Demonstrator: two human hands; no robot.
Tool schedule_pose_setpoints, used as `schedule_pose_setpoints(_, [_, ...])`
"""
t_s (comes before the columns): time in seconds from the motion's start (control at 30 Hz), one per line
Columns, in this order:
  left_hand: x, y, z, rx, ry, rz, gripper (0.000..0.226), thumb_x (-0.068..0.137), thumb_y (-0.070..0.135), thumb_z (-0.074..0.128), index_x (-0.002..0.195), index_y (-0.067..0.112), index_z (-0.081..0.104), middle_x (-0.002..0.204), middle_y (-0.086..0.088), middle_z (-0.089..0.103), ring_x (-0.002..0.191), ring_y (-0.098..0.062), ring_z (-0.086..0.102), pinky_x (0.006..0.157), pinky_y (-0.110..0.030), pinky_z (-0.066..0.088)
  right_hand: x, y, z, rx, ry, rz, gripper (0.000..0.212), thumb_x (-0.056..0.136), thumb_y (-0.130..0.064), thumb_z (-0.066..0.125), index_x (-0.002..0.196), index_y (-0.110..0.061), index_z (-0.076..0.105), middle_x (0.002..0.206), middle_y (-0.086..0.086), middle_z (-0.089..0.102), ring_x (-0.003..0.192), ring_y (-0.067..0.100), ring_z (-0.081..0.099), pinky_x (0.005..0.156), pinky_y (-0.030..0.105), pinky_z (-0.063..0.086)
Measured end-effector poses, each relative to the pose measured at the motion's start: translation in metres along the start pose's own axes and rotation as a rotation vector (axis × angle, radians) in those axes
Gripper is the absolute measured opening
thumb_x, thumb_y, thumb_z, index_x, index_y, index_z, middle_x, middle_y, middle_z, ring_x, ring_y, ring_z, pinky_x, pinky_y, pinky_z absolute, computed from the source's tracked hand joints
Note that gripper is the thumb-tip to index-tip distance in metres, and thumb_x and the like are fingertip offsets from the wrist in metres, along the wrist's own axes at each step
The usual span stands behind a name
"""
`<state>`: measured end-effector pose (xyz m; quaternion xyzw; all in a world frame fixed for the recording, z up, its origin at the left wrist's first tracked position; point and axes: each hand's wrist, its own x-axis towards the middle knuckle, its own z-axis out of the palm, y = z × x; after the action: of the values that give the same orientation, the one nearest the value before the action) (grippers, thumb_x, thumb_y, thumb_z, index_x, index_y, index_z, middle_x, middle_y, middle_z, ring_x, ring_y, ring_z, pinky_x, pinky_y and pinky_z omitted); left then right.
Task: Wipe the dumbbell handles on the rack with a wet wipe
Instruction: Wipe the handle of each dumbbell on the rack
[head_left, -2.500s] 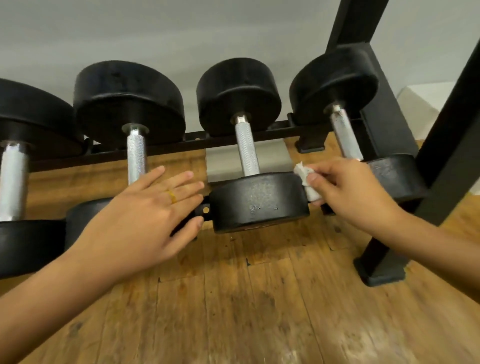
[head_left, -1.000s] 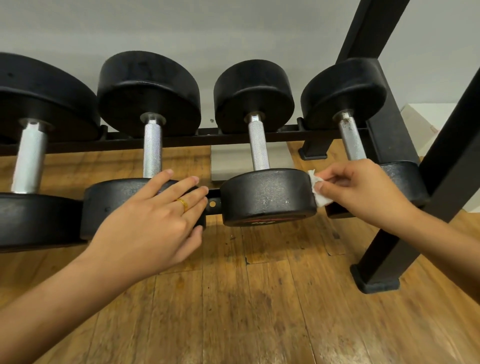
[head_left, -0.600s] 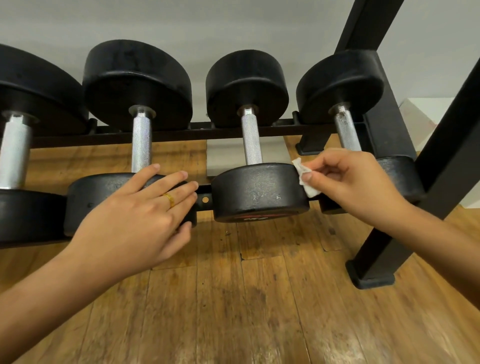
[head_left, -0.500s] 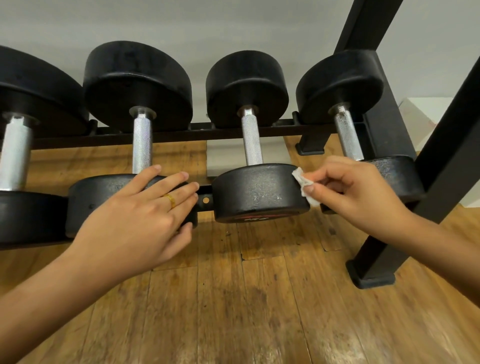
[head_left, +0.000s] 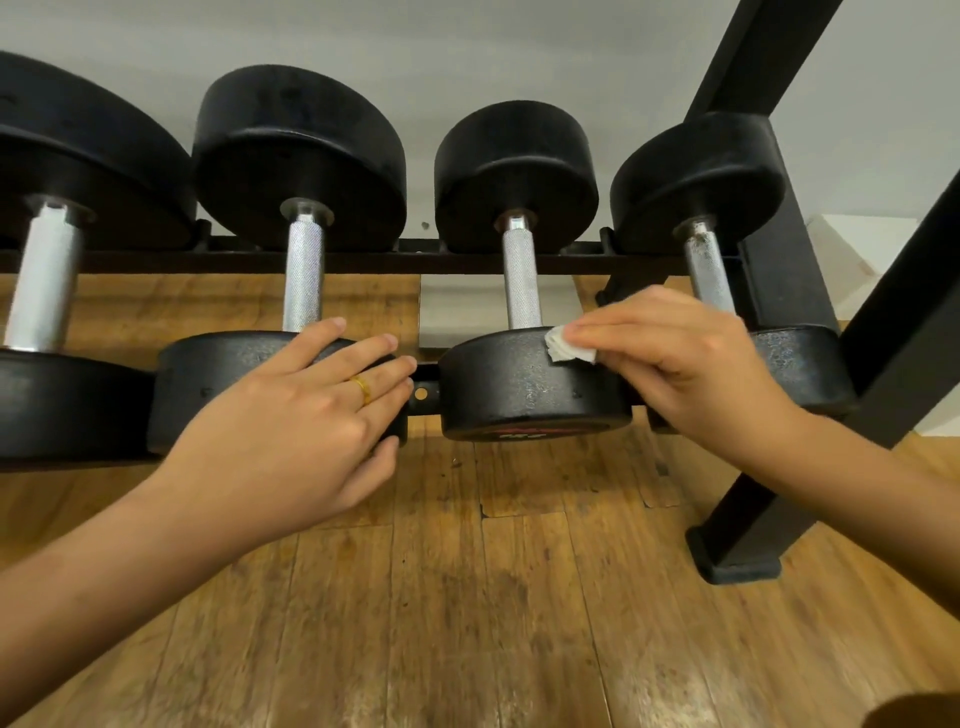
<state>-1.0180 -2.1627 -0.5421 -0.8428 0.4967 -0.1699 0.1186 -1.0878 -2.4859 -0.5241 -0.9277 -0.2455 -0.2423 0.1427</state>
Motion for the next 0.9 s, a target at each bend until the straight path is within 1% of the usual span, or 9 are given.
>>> schedule_pose_setpoints(0.1, [0.001,0.0,0.001,-0.007,0.008,0.0,0.059,0.097,0.041,0.038,0.127,0.002,0.07,0.135,-0.016,0.067,0.134,-0.033,0.057,0.116,-0.056,0.035,0.027,-0.006,0.001,-0.029,-0.089,-0.022,0.029,0.096,-0.022,0.057,0.117,-0.011,0.073,0.103,0.006,0.071,0.093,0.025,0.064,0.078,0.044,0.055])
schedule_pose_setpoints(0.17, [0.001,0.0,0.001,-0.014,0.022,0.003,0.059,0.097,0.041,0.038,0.126,0.001,0.07,0.134,-0.016,0.067,0.133,-0.032,0.058,0.116,-0.056,0.035,0.029,-0.004,0.0,-0.037,-0.103,-0.006,0.028,0.095,-0.021,0.059,0.117,-0.012,0.074,0.1,0.006,0.069,0.091,0.024,0.063,0.077,0.042,0.055])
schedule_pose_setpoints(0.23, [0.001,0.0,0.002,-0.014,0.034,0.006,0.058,0.097,0.04,0.039,0.126,0.001,0.071,0.133,-0.017,0.067,0.133,-0.033,0.058,0.115,-0.056,0.035,0.013,0.002,-0.004,-0.029,-0.081,0.034,0.026,0.097,-0.019,0.06,0.118,-0.011,0.073,0.098,0.006,0.066,0.09,0.022,0.062,0.076,0.039,0.053])
schedule_pose_setpoints(0.37, [0.001,0.0,0.004,-0.003,0.05,0.008,0.056,0.097,0.039,0.041,0.125,0.001,0.071,0.132,-0.017,0.068,0.132,-0.033,0.059,0.115,-0.056,0.035,-0.032,0.008,-0.003,-0.033,-0.006,0.117,0.024,0.094,-0.012,0.064,0.116,-0.005,0.072,0.096,0.006,0.063,0.087,0.021,0.062,0.073,0.039,0.052])
schedule_pose_setpoints(0.57, [0.001,-0.001,0.005,-0.018,0.066,0.007,0.054,0.096,0.039,0.046,0.125,0.001,0.071,0.132,-0.016,0.069,0.132,-0.032,0.059,0.115,-0.056,0.036,-0.024,-0.006,0.007,-0.053,0.05,0.0,0.023,0.096,-0.01,0.062,0.113,0.001,0.072,0.091,0.012,0.062,0.082,0.022,0.06,0.073,0.029,0.048])
schedule_pose_setpoints(0.7, [0.001,0.0,0.004,-0.017,0.059,0.004,0.055,0.096,0.039,0.046,0.126,0.001,0.071,0.132,-0.016,0.068,0.133,-0.032,0.058,0.115,-0.056,0.036,-0.049,0.001,0.009,-0.002,0.082,0.059,0.025,0.091,-0.002,0.067,0.116,-0.004,0.07,0.09,0.01,0.062,0.08,0.023,0.062,0.074,0.026,0.049])
schedule_pose_setpoints(0.77, [0.001,0.0,0.004,-0.015,0.045,0.003,0.055,0.096,0.039,0.045,0.127,0.001,0.07,0.133,-0.016,0.068,0.133,-0.032,0.058,0.115,-0.057,0.036,-0.051,-0.003,0.01,-0.021,0.107,0.059,0.023,0.092,-0.002,0.066,0.114,-0.001,0.071,0.09,0.012,0.063,0.081,0.027,0.065,0.074,0.03,0.052])
schedule_pose_setpoints(0.83, [0.0,-0.001,0.003,-0.009,0.036,-0.005,0.055,0.096,0.039,0.045,0.127,0.002,0.07,0.133,-0.016,0.068,0.134,-0.032,0.057,0.116,-0.057,0.036,-0.034,-0.011,0.011,-0.047,0.076,-0.024,0.02,0.094,-0.005,0.064,0.111,0.002,0.072,0.093,0.014,0.065,0.084,0.031,0.065,0.073,0.04,0.053])
schedule_pose_setpoints(0.9, [0.001,0.0,0.003,-0.007,0.033,-0.004,0.055,0.096,0.04,0.045,0.127,0.002,0.07,0.134,-0.016,0.067,0.134,-0.032,0.057,0.116,-0.057,0.036,-0.016,-0.018,0.011,-0.063,0.023,-0.121,0.022,0.096,-0.008,0.061,0.112,0.001,0.073,0.095,0.015,0.065,0.087,0.03,0.064,0.072,0.042,0.052])
